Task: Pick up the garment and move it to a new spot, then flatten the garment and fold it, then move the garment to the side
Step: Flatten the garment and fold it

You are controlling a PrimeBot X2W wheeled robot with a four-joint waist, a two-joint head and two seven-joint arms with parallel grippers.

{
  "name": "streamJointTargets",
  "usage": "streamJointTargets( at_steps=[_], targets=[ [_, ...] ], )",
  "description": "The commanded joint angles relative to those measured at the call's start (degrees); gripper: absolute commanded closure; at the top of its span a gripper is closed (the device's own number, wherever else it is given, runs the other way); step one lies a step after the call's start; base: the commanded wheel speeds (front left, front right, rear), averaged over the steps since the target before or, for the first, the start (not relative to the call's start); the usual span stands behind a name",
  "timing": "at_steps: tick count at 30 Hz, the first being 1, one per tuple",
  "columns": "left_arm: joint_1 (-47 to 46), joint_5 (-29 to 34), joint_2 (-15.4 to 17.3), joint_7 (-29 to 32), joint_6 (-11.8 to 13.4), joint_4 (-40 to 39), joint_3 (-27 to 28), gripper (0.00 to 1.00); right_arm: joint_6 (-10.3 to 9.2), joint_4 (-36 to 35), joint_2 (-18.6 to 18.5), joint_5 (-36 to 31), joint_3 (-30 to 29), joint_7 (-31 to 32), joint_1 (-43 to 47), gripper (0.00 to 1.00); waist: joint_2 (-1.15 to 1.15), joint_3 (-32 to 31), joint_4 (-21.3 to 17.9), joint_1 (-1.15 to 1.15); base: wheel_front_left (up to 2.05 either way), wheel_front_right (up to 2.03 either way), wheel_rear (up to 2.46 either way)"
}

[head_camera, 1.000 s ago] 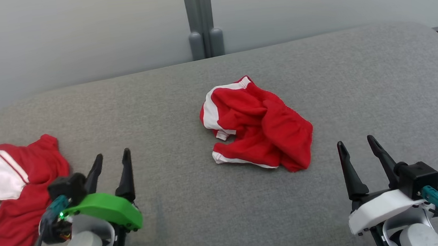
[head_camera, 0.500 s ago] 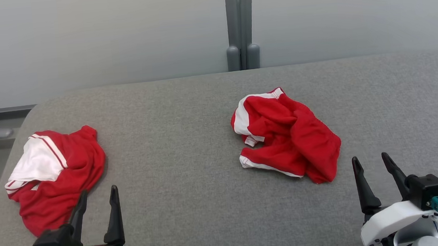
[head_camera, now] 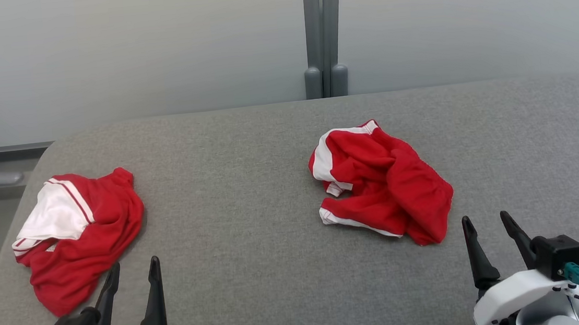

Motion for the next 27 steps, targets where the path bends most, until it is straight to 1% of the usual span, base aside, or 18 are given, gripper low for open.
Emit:
streamJointTargets(
  at_steps=[1,5,8,11,15,17,18,22,25,27],
  targets=[
    [0.78,0.89,-0.13,-0.03,-0.32,0.22,0.49,0.0,-0.06,0.12,-0.15,0.78,0.54,0.33,-1.36,0.0,0.0,0.36,-0.29,0.0,0.0,0.0,0.0],
    [-0.07,1.2,-0.82,-0.03,-0.59,0.47,0.79,0.0,-0.06,0.45,-0.16,1.16,2.68,2.99,-5.62,0.0,0.0,1.08,-0.56,0.0,0.0,0.0,0.0],
    [-1.32,1.41,-1.4,-0.03,-0.88,0.47,0.74,0.0,-0.06,1.4,-0.23,0.93,2.54,7.41,-10.66,0.0,0.0,1.98,-0.07,0.0,0.0,0.0,0.0],
    [-2.09,1.91,-1.76,-0.03,-0.98,0.32,0.72,0.0,-0.05,3.08,-0.29,1.62,1.99,13.33,-15.78,0.0,0.0,2.88,0.65,0.0,0.0,0.0,0.0],
    [-3.05,2.61,-2.32,-0.03,-1.56,0.24,0.75,0.0,-0.05,7.45,-1.56,4.79,1.63,22.88,-22.9,0.0,0.0,4.71,2.04,0.0,0.0,0.0,0.0],
    [-3.69,2.83,-2.71,-0.03,-1.93,0.18,0.69,0.0,-0.06,9.74,-3.47,4.37,1.22,26.64,-26.65,0.0,0.0,5.86,3.1,0.0,0.0,0.0,0.0],
    [-4.08,3.06,-2.79,-0.03,-2.09,0.19,0.8,0.0,-0.06,11.14,-3.82,4.92,0.53,28.41,-28.47,0.0,0.0,6.55,3.67,0.0,0.0,0.0,0.0],
    [-5.55,3.9,-3.4,-0.03,-2.77,-0.22,0.77,0.0,-0.03,16.36,-5.39,7.11,-0.52,34.19,-34.56,0.0,0.0,9.19,5.5,0.0,0.0,0.0,0.0],
    [-6.47,4.64,-3.65,-0.03,-2.94,-0.59,0.92,0.0,-0.03,19.98,-7.05,9.18,1.26,37.14,-38.63,0.0,0.0,11.06,6.49,0.0,0.0,0.0,0.0],
    [-6.92,4.86,-3.92,-0.03,-2.9,-0.98,1.22,0.0,-0.03,22.76,-7.45,10.69,2.71,39.11,-40.5,0.0,0.0,12.13,6.72,0.0,0.0,0.0,0.0]
  ],
)
